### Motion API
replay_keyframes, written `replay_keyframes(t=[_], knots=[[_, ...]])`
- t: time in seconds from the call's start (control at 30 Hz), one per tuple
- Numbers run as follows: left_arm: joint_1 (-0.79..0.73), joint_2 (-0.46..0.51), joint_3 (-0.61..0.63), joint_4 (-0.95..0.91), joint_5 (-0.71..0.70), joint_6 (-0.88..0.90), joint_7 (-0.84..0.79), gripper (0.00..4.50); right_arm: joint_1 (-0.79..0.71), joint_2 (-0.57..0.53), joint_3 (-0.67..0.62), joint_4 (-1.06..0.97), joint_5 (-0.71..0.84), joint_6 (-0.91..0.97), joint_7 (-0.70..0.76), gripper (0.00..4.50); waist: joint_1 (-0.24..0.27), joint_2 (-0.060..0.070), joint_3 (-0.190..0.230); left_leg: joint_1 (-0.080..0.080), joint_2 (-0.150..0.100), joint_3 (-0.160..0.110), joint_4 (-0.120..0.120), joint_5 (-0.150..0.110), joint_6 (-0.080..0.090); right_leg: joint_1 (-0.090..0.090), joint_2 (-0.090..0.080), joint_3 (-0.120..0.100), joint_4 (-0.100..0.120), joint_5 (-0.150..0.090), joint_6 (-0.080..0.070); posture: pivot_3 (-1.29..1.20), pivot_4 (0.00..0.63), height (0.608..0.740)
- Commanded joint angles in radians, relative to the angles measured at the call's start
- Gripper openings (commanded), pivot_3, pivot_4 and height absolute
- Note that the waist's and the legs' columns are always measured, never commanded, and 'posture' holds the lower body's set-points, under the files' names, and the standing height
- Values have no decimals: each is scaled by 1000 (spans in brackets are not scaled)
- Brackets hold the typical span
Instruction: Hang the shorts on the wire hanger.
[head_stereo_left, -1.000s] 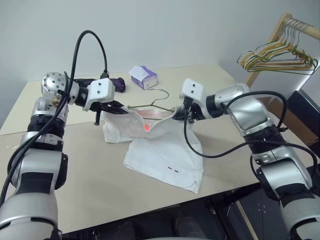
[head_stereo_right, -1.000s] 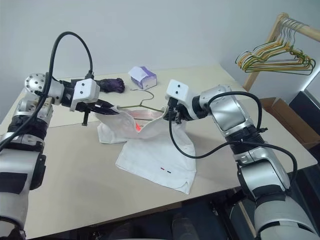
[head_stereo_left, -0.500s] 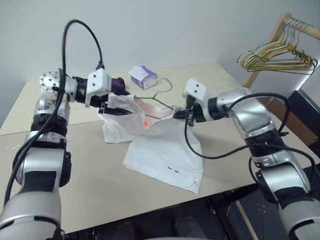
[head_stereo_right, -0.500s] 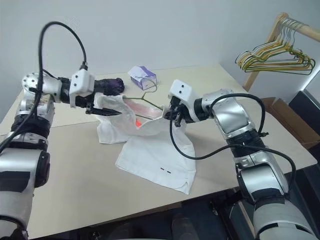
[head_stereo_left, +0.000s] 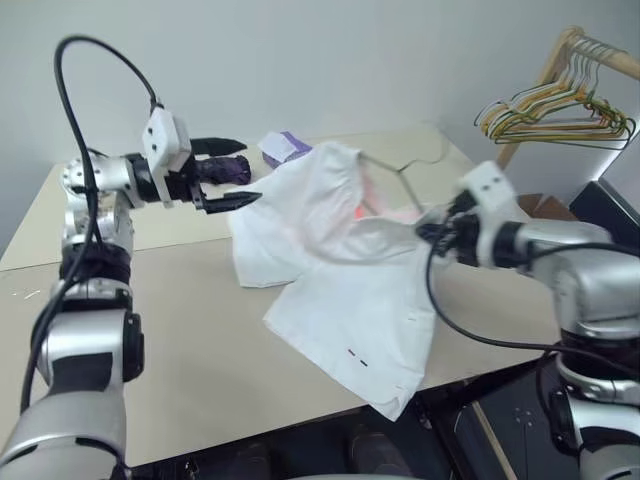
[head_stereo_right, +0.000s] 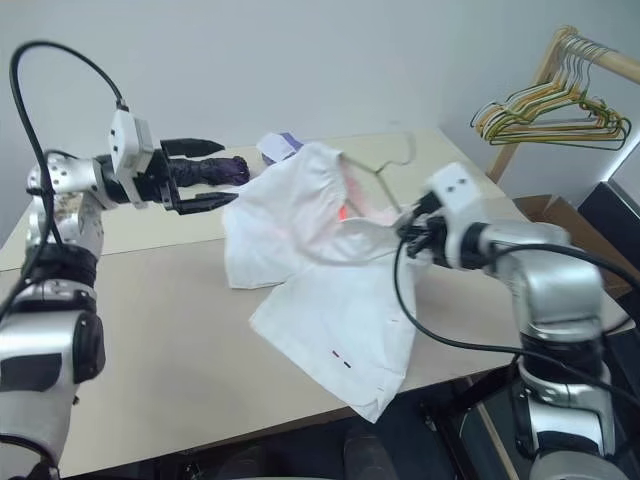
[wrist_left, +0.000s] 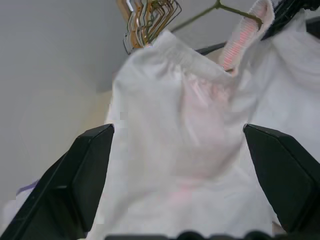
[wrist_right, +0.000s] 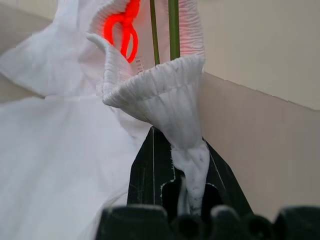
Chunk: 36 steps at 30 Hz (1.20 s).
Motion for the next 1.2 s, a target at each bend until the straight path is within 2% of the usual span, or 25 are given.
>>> replay_keyframes(t=[0.03, 0.17, 0.33, 0.4, 0.53, 0.67, 0.77, 0.9, 1.0, 1.2], knots=[[38, -39, 22, -170, -49, 57, 85, 4476, 39, -42, -139, -75, -15, 133, -75, 0, -2, 0, 0, 0, 0, 0, 0, 0, 0, 0, 0, 0, -3, 0, 0, -269, 0, 740], [116, -70, 0, -320, -75, 126, 118, 4476, 81, -99, -232, -64, -11, 190, -107, 0, -21, 2, -1, 1, 0, 0, 0, 0, 0, 1, 0, 1, -5, 0, 0, -288, 0, 740], [142, -117, -17, -444, -100, 194, 178, 4476, 60, -214, -257, 43, -27, 238, -157, 0, -54, 4, -3, 3, -1, 0, -2, 0, 0, 3, 0, 2, -6, 0, 0, -308, 0, 740], [140, -131, -25, -461, -88, 197, 211, 4476, 28, -241, -274, 128, -24, 243, -178, 0, -74, 5, -3, 5, -1, 0, -2, 0, 0, 6, 0, 2, -8, 0, 0, -304, 0, 740], [162, -150, -57, -446, -34, 168, 268, 4476, -92, -257, -307, 324, -83, 239, -287, 0, -100, 7, -4, 19, -2, 0, -5, -2, 3, 22, 1, 3, -15, -1, 2, -305, 0, 740], [202, -139, -77, -479, -23, 174, 275, 4476, -244, -244, -346, 505, -161, 165, -431, 0, -120, 13, -6, 22, -2, 1, -6, -2, 3, 25, 1, 4, -15, -1, 2, -307, 0, 740], [219, -132, -79, -494, -25, 179, 280, 4476, -330, -245, -330, 635, -204, 73, -521, 0, -132, 13, -6, 22, -2, 1, -6, -2, 3, 25, 1, 4, -15, -2, 2, -308, 0, 740], [234, -124, -75, -514, -49, 192, 267, 4476, -489, -211, -417, 874, -222, -89, -677, 0, -141, 15, -5, 25, -3, 2, -7, -2, 4, 29, 0, 5, -17, -2, 3, -303, 0, 740], [238, -129, -62, -538, -79, 203, 266, 4476, -571, -216, -462, 994, -210, -163, -753, 0, -147, 16, -4, 28, -3, 2, -9, -3, 4, 32, 0, 5, -20, -2, 3, -291, 0, 740], [262, -128, -64, -549, -74, 176, 282, 4476, -632, -251, -443, 1189, -196, -267, -803, 0, -155, 17, -4, 32, -3, 5, -13, -3, 4, 34, 0, 8, -21, -2, 3, -282, 0, 740]])
